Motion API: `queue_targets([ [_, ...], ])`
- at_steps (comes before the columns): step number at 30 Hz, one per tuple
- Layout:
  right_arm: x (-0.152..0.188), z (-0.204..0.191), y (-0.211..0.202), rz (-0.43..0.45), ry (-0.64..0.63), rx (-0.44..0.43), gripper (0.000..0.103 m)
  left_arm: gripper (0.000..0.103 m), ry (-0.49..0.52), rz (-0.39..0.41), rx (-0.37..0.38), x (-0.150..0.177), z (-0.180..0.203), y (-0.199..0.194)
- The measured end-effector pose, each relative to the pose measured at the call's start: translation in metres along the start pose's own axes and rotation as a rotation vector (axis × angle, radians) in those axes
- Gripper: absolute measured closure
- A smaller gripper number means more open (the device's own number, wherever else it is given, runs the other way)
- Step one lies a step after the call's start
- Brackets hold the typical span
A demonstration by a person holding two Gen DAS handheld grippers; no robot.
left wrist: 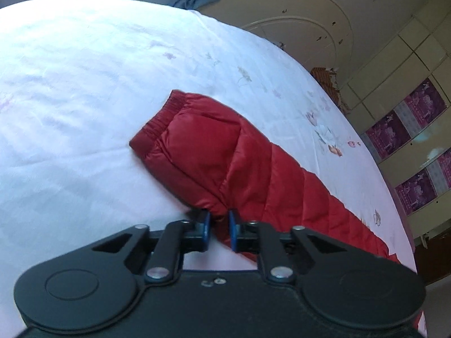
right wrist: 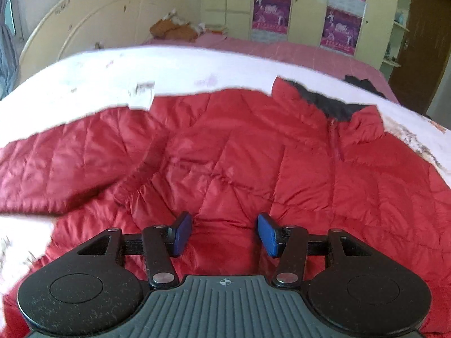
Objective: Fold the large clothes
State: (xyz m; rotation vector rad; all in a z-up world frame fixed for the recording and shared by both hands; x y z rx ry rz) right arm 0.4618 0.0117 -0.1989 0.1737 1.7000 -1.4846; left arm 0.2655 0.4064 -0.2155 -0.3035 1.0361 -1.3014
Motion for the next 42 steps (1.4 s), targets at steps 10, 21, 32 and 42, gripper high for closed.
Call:
queue_targets([
  [10, -0.004, 0.01, -0.006, 0.018, 0.068, -0.028, 0.051, 0.098, 0.187, 0.111, 0.127, -0.006, 0.06, -0.042],
  [21, -0.005, 0.038, -0.041, 0.076, 0.147, -0.007, 0.051, 0.098, 0.52, 0.049, 0.419, 0.066, 0.211, -0.069],
  [32, 0.035, 0.105, -0.081, 0.084, 0.264, 0.08, 0.051, 0.098, 0.931, -0.22, 0.616, 0.259, 0.303, -0.053],
  [42, 0.056, 0.138, -0.101, 0.094, 0.379, 0.047, 0.051, 0.047, 1.143, -0.266, 0.499, 0.318, 0.28, -0.031],
])
Point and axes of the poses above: each gripper's, at about its wrist camera, not at the fingertips, and y roughly the way its jaws point, z to its right, x to its underside, the point moved 7 cm from there along y, roughly the way its jaws point, and after that the axes turned 7 degrees about -y, right-handed, at the moved point
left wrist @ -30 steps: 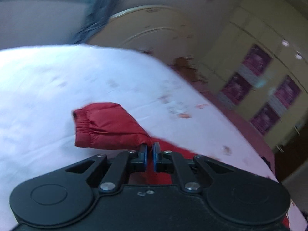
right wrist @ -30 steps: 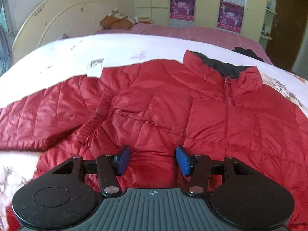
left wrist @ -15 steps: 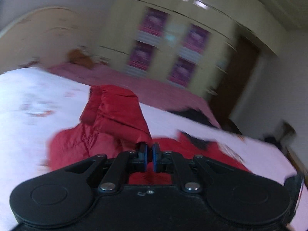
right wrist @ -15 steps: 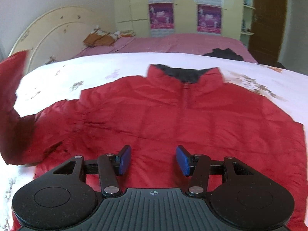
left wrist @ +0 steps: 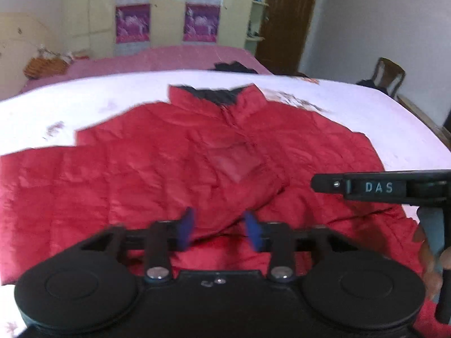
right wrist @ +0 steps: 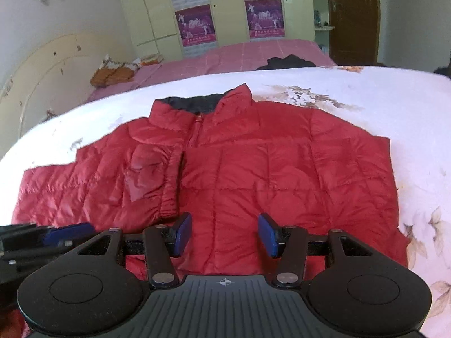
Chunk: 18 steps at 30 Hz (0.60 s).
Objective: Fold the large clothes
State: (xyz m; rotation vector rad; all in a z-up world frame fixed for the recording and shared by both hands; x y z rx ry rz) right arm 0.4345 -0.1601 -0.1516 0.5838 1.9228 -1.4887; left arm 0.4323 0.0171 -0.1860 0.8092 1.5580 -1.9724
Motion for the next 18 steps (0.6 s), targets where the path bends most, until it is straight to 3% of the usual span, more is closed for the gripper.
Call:
queue_targets([
  [1, -0.001, -0.001, 0.0, 0.003, 0.007, -0.013, 0.051, 0.035, -0.005, 0.018, -0.017, -0.001, -0.003, -0.007],
  [2, -0.003, -0.002, 0.001, 0.001, 0.014, -0.025, 0.051, 0.034, -0.012, 0.036, -0.033, -0.004, -0.007, -0.012],
  [9, -0.022, -0.021, 0.028, -0.018, 0.04, -0.096, 0.048, 0.034, -0.098, 0.041, -0.167, 0.011, -0.059, -0.045],
  [11, -0.026, -0.03, 0.037, -0.016, 0.036, -0.1, 0.01, 0.035, -0.125, 0.025, -0.199, 0.021, -0.073, -0.05],
  [14, -0.028, -0.043, 0.049, -0.025, -0.019, -0.088, 0.012, 0.038, -0.162, -0.009, -0.248, 0.036, -0.091, -0.049],
  [15, -0.027, -0.048, 0.053, -0.03, -0.039, -0.085, 0.017, 0.039, -0.177, -0.017, -0.259, 0.039, -0.096, -0.049],
  [17, -0.024, -0.053, 0.06, -0.057, -0.058, -0.089, 0.044, 0.039, -0.211, -0.021, -0.281, 0.043, -0.106, -0.046],
  [18, -0.022, -0.055, 0.061, -0.062, -0.06, -0.088, 0.048, 0.039, -0.224, -0.017, -0.289, 0.044, -0.11, -0.048],
])
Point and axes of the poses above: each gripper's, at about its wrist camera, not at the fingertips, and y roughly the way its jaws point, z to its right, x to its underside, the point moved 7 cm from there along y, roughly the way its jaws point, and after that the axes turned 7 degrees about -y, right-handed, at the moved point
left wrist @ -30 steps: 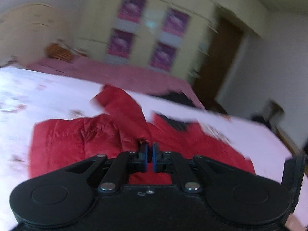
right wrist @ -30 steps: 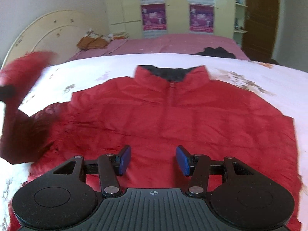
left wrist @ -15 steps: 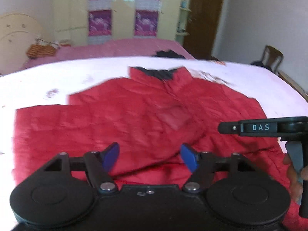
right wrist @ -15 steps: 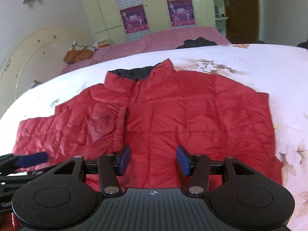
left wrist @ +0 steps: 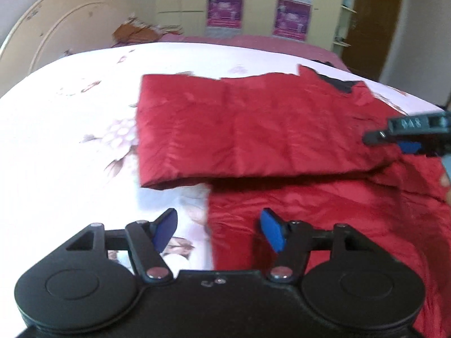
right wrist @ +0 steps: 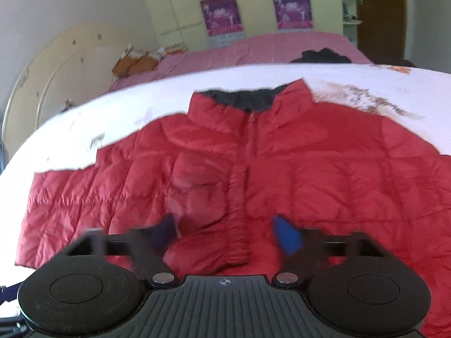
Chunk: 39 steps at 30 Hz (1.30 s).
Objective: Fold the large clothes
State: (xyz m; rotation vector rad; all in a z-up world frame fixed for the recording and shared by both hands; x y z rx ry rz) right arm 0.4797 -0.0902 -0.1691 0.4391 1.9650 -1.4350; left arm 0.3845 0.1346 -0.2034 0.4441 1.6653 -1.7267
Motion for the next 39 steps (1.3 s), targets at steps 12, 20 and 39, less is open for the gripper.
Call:
queue_targets([
  [12, -0.022, 0.045, -0.059, 0.144, 0.008, 0.102, 0.086, 0.06, -0.009, 0.075, -0.017, -0.028, 0.006, 0.031],
  [20, 0.011, 0.104, -0.081, 0.108, 0.068, 0.238, 0.086, 0.083, 0.077, 0.123, -0.019, -0.033, 0.019, 0.035],
  [39, 0.03, 0.132, -0.103, 0.089, 0.123, 0.255, 0.032, 0.031, -0.076, 0.035, 0.152, -0.062, -0.023, 0.0],
])
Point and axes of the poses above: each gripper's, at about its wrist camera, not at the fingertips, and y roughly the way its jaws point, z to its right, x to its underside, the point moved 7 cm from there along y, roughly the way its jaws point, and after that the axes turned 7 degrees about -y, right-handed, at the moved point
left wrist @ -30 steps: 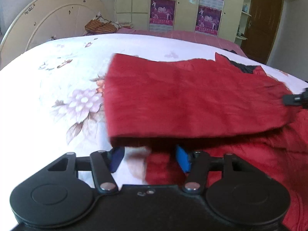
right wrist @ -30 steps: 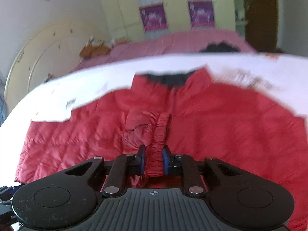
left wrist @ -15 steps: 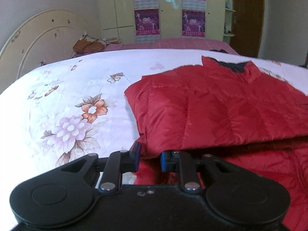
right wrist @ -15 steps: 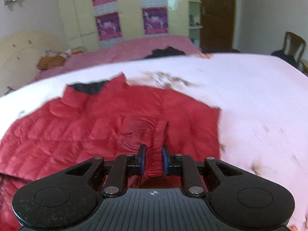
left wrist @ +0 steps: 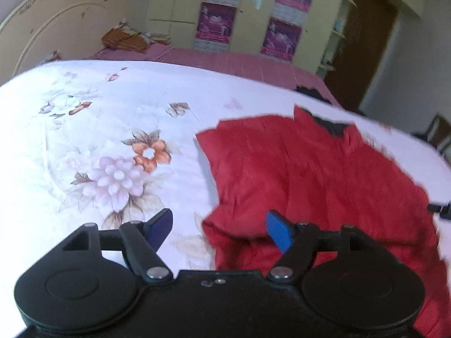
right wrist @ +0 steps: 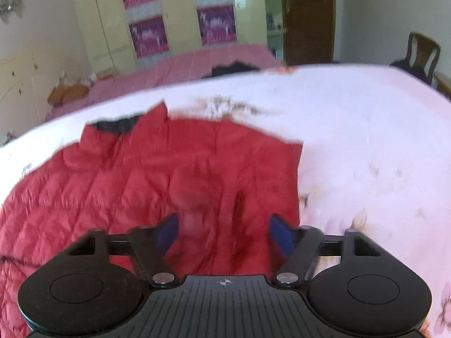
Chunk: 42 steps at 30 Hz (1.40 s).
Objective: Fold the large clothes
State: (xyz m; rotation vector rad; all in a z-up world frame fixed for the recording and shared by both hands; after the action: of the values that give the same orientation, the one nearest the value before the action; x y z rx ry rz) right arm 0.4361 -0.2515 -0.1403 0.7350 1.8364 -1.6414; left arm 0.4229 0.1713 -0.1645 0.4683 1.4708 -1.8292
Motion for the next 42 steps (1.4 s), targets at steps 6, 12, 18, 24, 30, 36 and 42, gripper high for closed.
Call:
queue_targets([
  [6, -0.019, -0.002, 0.026, -0.015, 0.054, -0.02, 0.033, 0.038, -0.125, -0.061, 0.028, -0.031, -0.004, 0.052],
  [12, -0.02, -0.002, 0.057, -0.083, 0.068, -0.03, 0.053, 0.048, -0.184, -0.132, 0.054, -0.035, -0.001, 0.101],
  [18, -0.012, -0.012, 0.066, -0.1, -0.024, -0.021, 0.083, 0.077, -0.148, -0.108, 0.065, -0.034, 0.012, 0.11],
  [24, -0.026, -0.02, 0.04, 0.061, -0.145, 0.075, 0.103, 0.088, 0.075, 0.105, 0.021, -0.04, 0.048, 0.076],
  [30, -0.001, 0.012, 0.074, -0.078, -0.107, 0.143, 0.103, 0.079, 0.173, -0.002, -0.09, -0.019, 0.045, 0.113],
  [36, -0.016, 0.018, 0.055, -0.025, -0.003, 0.034, 0.101, 0.034, 0.006, 0.016, -0.041, -0.044, 0.025, 0.093],
  [42, -0.026, 0.025, 0.044, -0.011, 0.126, -0.042, 0.099, 0.034, -0.07, -0.018, -0.032, -0.048, 0.011, 0.102],
])
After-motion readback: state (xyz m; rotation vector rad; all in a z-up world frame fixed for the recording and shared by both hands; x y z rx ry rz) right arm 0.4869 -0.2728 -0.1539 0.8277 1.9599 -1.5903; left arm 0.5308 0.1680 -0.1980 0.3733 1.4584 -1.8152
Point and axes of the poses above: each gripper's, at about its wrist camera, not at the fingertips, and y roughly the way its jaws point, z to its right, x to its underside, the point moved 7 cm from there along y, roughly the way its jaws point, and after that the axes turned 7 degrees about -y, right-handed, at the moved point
